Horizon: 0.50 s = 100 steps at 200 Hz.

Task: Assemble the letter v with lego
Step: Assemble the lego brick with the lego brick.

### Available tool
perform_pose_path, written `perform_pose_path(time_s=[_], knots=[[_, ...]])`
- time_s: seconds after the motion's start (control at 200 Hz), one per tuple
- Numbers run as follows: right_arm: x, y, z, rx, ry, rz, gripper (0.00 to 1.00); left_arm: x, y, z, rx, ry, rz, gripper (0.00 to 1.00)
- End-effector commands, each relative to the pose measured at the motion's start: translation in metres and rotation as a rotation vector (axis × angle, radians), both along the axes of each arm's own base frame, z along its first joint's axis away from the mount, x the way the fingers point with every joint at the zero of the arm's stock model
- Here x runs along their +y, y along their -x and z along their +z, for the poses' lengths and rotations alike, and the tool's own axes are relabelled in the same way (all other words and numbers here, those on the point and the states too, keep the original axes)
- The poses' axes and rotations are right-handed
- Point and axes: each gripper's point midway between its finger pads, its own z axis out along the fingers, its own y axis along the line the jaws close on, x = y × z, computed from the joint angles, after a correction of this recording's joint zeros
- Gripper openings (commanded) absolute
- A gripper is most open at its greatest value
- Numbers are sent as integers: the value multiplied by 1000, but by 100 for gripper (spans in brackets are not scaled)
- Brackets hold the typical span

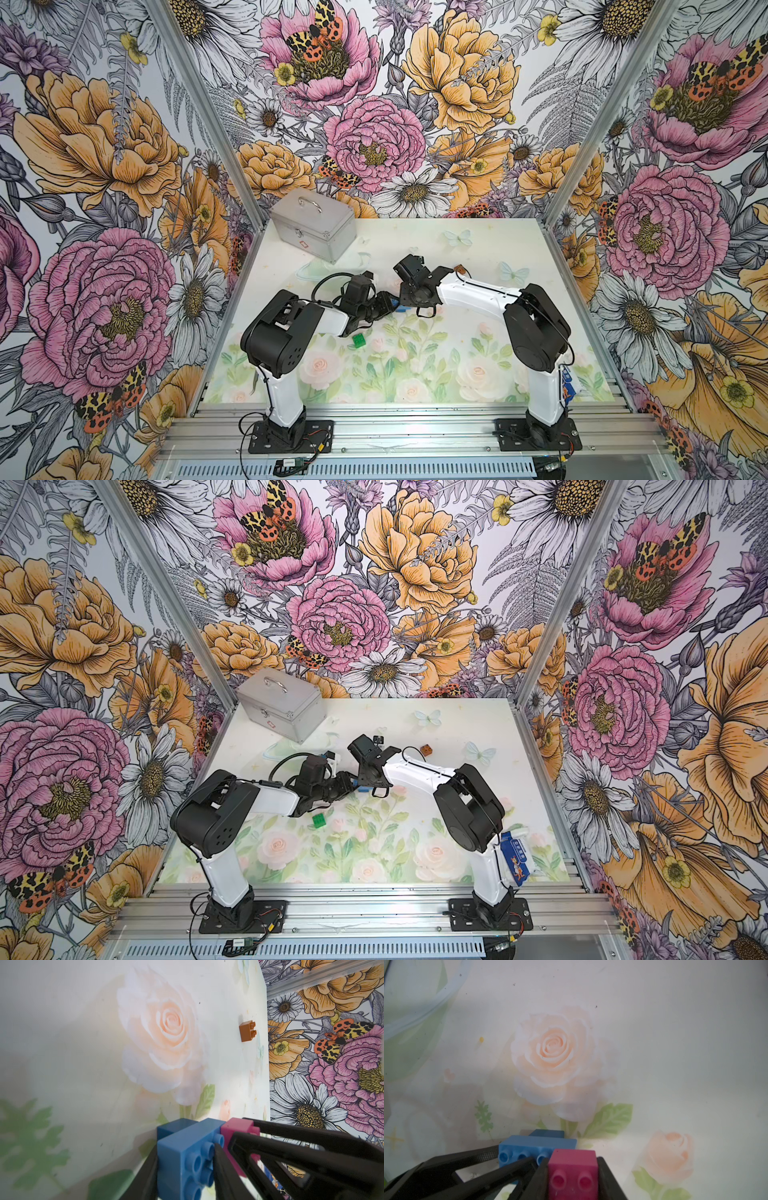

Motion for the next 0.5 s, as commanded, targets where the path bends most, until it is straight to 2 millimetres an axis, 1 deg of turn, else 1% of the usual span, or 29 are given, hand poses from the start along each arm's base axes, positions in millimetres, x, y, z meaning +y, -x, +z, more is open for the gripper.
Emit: perform_pose_path(time_s=[0.0,0.055,0.175,0.41,0.495], knots=[[-23,25,-51,149,149,-26,0,32,48,-66,231,-155,0,39],[-23,27,-53,161,156,-29,0,32,48,-65,229,-157,4,39],[-24,26,-49,143,215,-37,0,32,47,-66,227,-157,5,39],[-23,32,-62,153,245,-46,0,34,48,-66,230,-146,10,39],[-24,32,-62,149,249,-51,0,34,48,-66,229,-143,9,39]])
